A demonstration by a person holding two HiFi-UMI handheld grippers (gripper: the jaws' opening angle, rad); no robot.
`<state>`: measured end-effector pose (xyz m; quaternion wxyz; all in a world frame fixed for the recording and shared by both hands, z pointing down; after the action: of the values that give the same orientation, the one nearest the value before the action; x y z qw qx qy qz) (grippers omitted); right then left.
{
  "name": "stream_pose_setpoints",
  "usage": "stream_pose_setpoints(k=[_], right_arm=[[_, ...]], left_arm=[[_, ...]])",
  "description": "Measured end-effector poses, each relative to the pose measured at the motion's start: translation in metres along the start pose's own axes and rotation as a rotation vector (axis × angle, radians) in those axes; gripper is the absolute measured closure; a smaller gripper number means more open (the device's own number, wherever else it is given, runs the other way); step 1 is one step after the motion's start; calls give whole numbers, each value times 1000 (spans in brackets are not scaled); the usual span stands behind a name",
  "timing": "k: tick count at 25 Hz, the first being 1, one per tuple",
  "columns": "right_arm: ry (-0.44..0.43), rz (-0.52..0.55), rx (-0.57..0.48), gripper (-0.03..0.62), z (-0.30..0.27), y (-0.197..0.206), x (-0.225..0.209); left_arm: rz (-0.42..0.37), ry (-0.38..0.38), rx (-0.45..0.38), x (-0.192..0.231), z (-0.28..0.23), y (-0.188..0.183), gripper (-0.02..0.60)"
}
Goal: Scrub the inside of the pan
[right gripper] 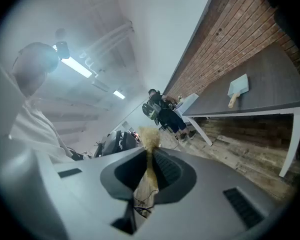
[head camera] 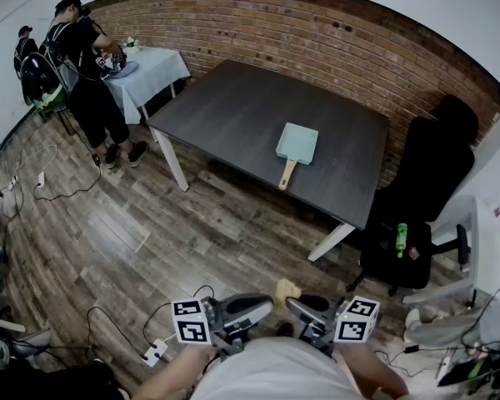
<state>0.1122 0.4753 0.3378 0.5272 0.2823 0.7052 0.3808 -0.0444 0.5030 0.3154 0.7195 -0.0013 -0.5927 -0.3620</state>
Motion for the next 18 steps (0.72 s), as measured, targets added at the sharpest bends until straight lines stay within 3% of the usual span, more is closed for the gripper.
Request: stream_pose_setpoints(k=[7,18], right_arm=[[-10,16,3,556,18,-12,-25],[-11,-14,-17,556,55,-13,-44]], left_arm=[[-23,-7,-16,9,-30,-5,545],[-18,-37,36,16,-75,9,545]])
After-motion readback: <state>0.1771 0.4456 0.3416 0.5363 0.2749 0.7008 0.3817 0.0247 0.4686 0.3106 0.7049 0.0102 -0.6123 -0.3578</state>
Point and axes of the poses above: the fingertips, and each gripper's own axes: z backward along the fingers, x to its left, y out of its underside, the point moved 6 cm from there along z, backward along the fingers, and after that the axes turned 10 degrees about z, right-handed, at the moved point
